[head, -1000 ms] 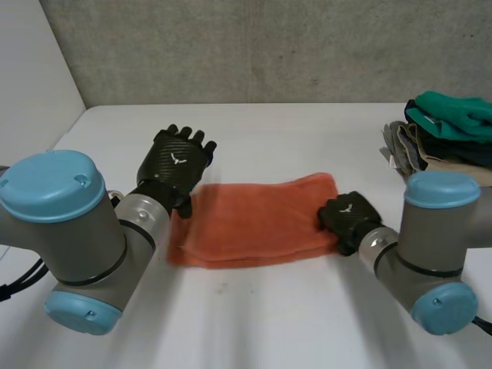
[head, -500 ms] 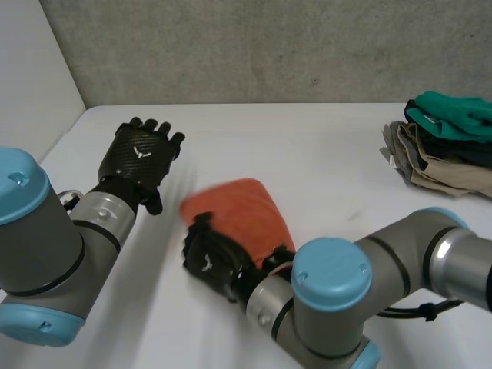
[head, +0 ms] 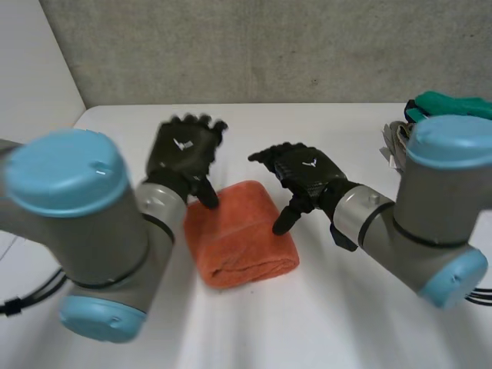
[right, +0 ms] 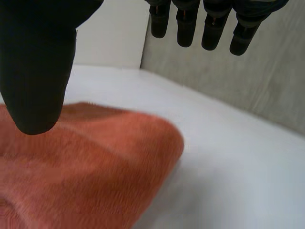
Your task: Fold the laundry.
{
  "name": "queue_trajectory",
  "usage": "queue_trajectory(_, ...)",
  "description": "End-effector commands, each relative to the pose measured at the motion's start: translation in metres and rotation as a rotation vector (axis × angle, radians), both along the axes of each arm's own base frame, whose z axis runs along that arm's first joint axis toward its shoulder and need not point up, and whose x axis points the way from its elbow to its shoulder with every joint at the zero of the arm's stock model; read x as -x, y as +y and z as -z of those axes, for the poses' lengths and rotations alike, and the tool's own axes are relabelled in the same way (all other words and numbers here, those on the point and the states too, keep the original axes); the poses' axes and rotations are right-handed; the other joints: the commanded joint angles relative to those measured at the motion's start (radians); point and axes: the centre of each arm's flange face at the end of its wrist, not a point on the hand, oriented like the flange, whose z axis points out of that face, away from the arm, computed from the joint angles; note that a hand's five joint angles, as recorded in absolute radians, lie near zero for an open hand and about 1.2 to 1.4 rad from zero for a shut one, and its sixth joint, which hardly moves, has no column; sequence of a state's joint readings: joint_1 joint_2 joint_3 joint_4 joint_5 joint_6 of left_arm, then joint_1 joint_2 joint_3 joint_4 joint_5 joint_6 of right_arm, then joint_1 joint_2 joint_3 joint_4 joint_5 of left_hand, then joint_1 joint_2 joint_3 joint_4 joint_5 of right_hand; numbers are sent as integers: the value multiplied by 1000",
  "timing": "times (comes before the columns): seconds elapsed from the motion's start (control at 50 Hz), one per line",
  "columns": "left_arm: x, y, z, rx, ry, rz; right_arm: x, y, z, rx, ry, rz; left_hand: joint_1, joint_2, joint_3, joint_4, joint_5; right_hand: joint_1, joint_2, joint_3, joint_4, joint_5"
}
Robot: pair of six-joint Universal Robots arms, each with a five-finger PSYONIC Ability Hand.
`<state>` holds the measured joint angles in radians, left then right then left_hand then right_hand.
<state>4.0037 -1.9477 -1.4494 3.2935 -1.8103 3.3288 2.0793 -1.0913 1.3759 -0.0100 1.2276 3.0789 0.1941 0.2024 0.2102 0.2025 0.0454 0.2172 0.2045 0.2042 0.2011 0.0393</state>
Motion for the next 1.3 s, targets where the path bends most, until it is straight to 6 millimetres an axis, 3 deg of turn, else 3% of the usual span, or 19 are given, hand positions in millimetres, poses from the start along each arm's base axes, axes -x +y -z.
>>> queue_trajectory(0.02, 7, 19, 53, -186, -78, -13, -14, -17, 29, -104, 79, -27, 17, 8, 0, 8, -9, -43, -30, -30, -27, -39)
queue_trajectory(0.14, 4, 23, 90, -269, -159, -16, -20, -21, 61, -131, 163, -42, 17, 8, 0, 8, -9, -43, -30, -30, -27, -39)
queue_trajectory(0.26, -4, 18, 101, -292, -181, -42, -15, -25, 71, 11, 343, -23, 19, 11, 3, 11, -6, -43, -30, -30, -27, -39)
queue_trajectory(0.34, -4, 15, 90, -262, -179, -43, -12, -26, 63, 110, 435, 1, 19, 11, 3, 11, -6, -43, -30, -30, -27, -39)
queue_trajectory(0.46, 4, 4, 26, -48, -186, 18, -17, -4, 26, 260, 373, 12, 8, -1, -8, -1, -18, -43, -30, -30, -27, -39)
queue_trajectory(0.52, 9, 2, 5, 24, -188, 64, -17, 9, 19, 307, 340, 7, 5, -4, -11, -4, -21, -43, -30, -30, -27, -39)
queue_trajectory(0.6, 18, 0, -26, 126, -167, 173, -19, 43, 22, 363, 313, -42, 8, -1, -8, -1, -18, -43, -30, -30, -27, -39)
queue_trajectory(0.7, 25, 0, -49, 157, -134, 368, -14, 76, 53, 331, 335, -99, 5, -4, -11, -4, -21, -43, -30, -30, -27, -39)
queue_trajectory(0.84, 31, 9, -54, 73, -115, 583, -14, 81, 83, 351, 323, -103, 11, 2, -6, 2, -15, -43, -30, -30, -27, -39)
queue_trajectory(1.1, 32, 7, -40, 16, -113, 593, -34, 58, 107, 466, 283, -85, 5, -4, -11, -4, -21, -39, -26, -26, -23, -36)
queue_trajectory(1.16, 32, 7, -40, 15, -113, 592, -37, 54, 106, 485, 285, -87, 5, -4, -11, -4, -21, 134, 147, 147, 150, 138)
queue_trajectory(1.18, 31, 7, -39, 14, -115, 592, -39, 53, 104, 494, 276, -91, 5, -4, -11, -4, -21, 286, 299, 299, 302, 289)
queue_trajectory(1.24, 31, 7, -40, 16, -115, 592, -42, 50, 100, 514, 262, -85, 5, -4, -11, -4, -21, 355, 368, 368, 371, 358)
queue_trajectory(1.3, 31, 7, -42, 20, -111, 590, -47, 43, 100, 523, 243, -83, 5, -4, -11, -4, -21, 659, 672, 672, 675, 663)
